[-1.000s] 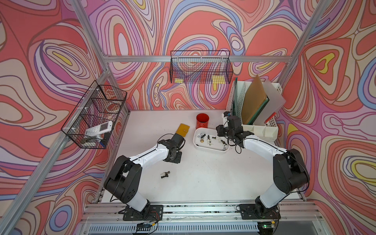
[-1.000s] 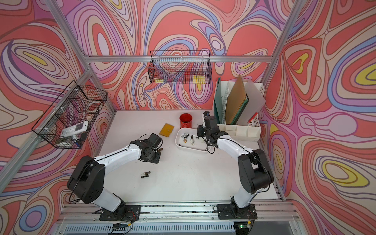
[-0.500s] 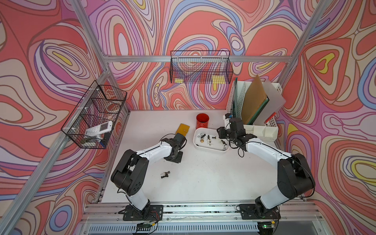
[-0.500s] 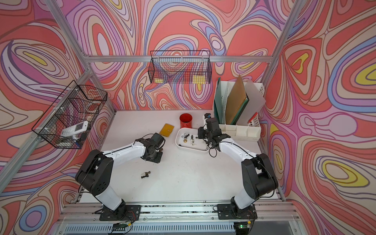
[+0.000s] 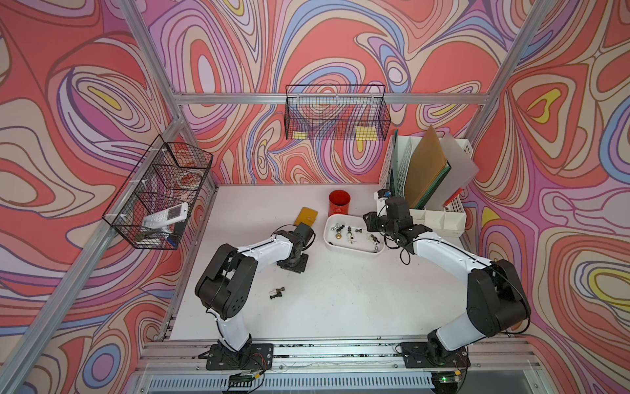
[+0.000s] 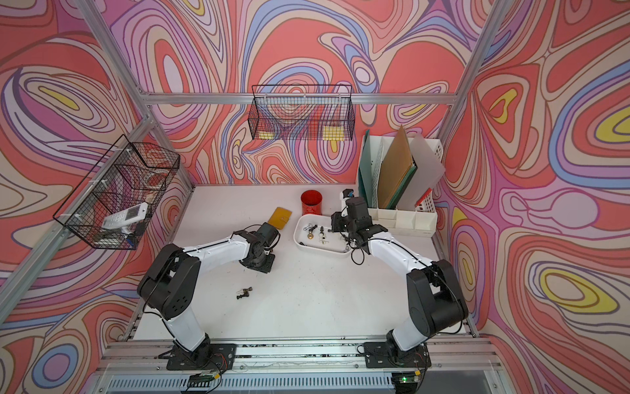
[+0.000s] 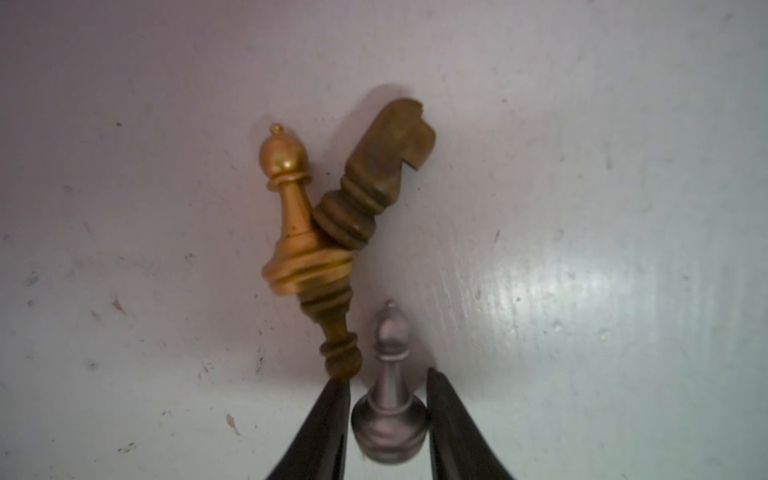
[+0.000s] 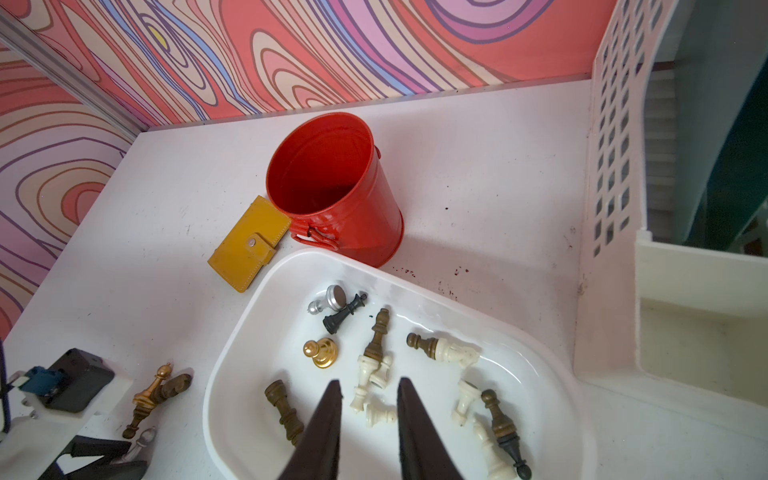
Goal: Put the chess pieces into the storage box
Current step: Pick up the chess piece at the center of the board, then place the chess piece in the storage box.
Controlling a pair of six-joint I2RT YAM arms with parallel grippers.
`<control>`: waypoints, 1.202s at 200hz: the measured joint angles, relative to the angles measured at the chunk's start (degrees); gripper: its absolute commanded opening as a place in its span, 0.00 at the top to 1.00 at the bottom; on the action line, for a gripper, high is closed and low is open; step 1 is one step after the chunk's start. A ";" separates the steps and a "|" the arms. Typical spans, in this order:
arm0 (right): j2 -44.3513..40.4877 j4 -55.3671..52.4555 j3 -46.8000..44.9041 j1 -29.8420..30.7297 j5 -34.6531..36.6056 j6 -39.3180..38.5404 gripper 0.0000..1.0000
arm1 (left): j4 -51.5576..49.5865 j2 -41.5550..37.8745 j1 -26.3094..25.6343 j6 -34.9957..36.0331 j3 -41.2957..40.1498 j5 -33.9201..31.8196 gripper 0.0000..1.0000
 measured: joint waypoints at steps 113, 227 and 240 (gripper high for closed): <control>-2.99 -0.28 -0.15 0.00 -1.05 0.48 0.74 | -2.08 -8.41 0.00 -1.27 -1.16 5.01 0.78; -13.29 -0.37 -3.96 0.00 -0.85 2.12 0.73 | 4.90 -10.97 -4.35 -4.07 10.05 14.56 0.77; -15.23 -0.39 -4.74 0.00 -0.28 2.12 0.72 | 7.06 -6.62 -5.31 -4.07 14.91 15.32 0.77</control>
